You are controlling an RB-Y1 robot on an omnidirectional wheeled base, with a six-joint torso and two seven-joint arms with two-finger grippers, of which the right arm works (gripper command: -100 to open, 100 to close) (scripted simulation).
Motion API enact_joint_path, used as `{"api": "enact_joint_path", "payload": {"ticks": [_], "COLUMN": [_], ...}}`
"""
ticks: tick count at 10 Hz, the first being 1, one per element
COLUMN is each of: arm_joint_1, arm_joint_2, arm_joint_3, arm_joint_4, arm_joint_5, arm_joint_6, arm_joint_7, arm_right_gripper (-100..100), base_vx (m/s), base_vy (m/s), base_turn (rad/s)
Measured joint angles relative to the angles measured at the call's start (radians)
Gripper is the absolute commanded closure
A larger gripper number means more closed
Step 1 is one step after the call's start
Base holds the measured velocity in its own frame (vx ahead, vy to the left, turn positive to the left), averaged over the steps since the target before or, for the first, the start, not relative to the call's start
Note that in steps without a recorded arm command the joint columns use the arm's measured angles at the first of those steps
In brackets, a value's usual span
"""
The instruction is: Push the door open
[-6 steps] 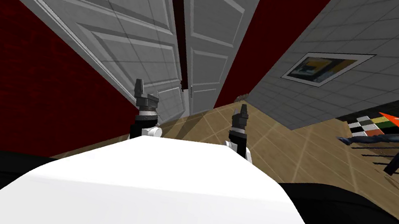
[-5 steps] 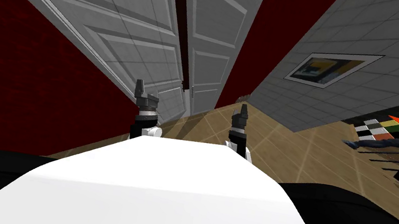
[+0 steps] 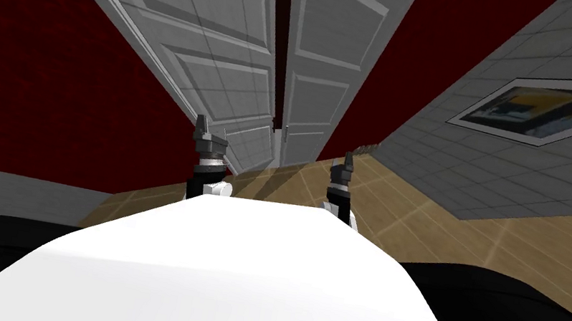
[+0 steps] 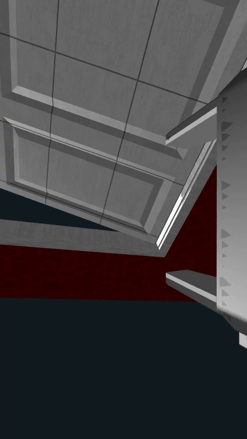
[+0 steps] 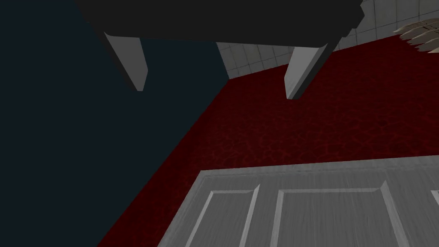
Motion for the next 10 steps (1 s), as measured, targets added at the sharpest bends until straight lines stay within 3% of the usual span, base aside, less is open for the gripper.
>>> {"api": "enact_joint_path", "payload": {"ticks": [3,10], "arm_joint_1": [-0.026,-0.069], "arm_joint_2": [-0.016,-0.033], "arm_joint_3": [-0.012,-0.023], "arm_joint_4": [0.069,0.198], "arm_joint_5": [-0.052,-0.152], "arm_joint_6": [-0.032,-0.099], "arm_joint_7": [-0.046,-0.136], "arm_right_gripper": [-100,-100], "base_vx": [0.090,0.061], "base_vy": [-0.053,-0.049], "base_turn": [0.263,0.201]}}
